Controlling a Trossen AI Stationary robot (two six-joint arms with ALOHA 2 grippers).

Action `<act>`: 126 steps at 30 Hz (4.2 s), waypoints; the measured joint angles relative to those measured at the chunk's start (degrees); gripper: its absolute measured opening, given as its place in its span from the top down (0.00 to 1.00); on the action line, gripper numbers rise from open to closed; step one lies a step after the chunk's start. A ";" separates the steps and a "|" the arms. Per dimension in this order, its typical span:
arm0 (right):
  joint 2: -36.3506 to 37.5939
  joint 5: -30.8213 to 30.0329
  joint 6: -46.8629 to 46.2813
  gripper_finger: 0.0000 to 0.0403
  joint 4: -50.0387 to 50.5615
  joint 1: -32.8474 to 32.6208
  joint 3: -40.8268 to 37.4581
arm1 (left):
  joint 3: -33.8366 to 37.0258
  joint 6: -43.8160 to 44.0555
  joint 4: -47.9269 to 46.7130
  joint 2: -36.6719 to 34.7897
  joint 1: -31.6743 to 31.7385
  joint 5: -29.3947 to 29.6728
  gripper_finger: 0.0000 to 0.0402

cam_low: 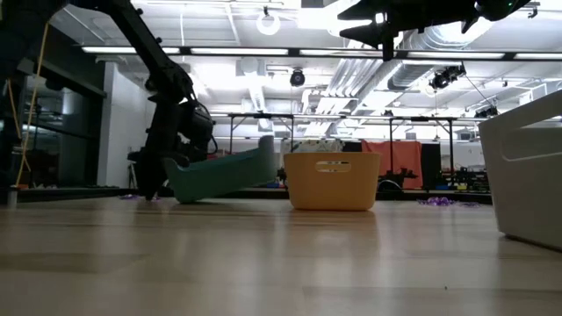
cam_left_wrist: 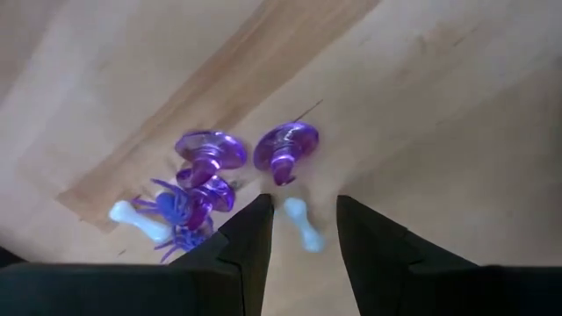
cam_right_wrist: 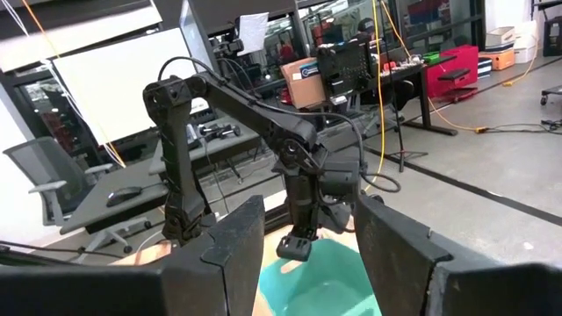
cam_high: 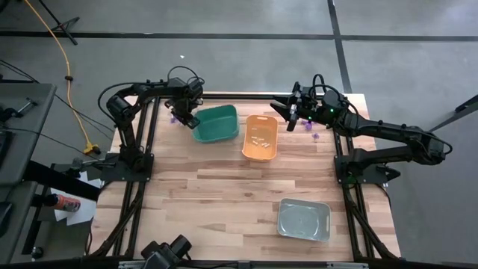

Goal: Sort Halloween decoration
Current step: Put the white bone toy into the yellow bin

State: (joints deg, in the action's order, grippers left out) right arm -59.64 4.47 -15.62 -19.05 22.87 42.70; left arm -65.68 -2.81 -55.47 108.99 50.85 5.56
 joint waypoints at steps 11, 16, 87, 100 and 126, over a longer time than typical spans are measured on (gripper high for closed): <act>0.00 0.00 -2.01 0.57 0.02 -0.02 0.00 | 0.32 2.41 -0.02 -0.92 -0.83 1.05 0.70; 0.00 0.00 -1.95 0.57 0.02 -0.02 0.00 | 0.34 4.26 -1.89 -1.32 -0.63 1.03 0.70; 0.02 0.22 -1.91 0.57 3.24 -0.04 0.00 | -10.86 8.49 -9.88 -11.00 -1.37 -3.63 1.00; 0.00 0.22 -0.42 0.57 5.53 -0.04 0.00 | 7.31 20.06 39.39 -43.11 -7.36 -20.95 1.00; 0.02 7.56 -0.42 0.57 -5.59 -0.04 0.00 | 18.39 21.60 80.81 -40.72 -31.94 -18.73 1.00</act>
State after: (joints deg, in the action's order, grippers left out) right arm -59.62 12.03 -16.03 -24.64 22.83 42.70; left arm -47.29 18.79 25.34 68.27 18.91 -13.17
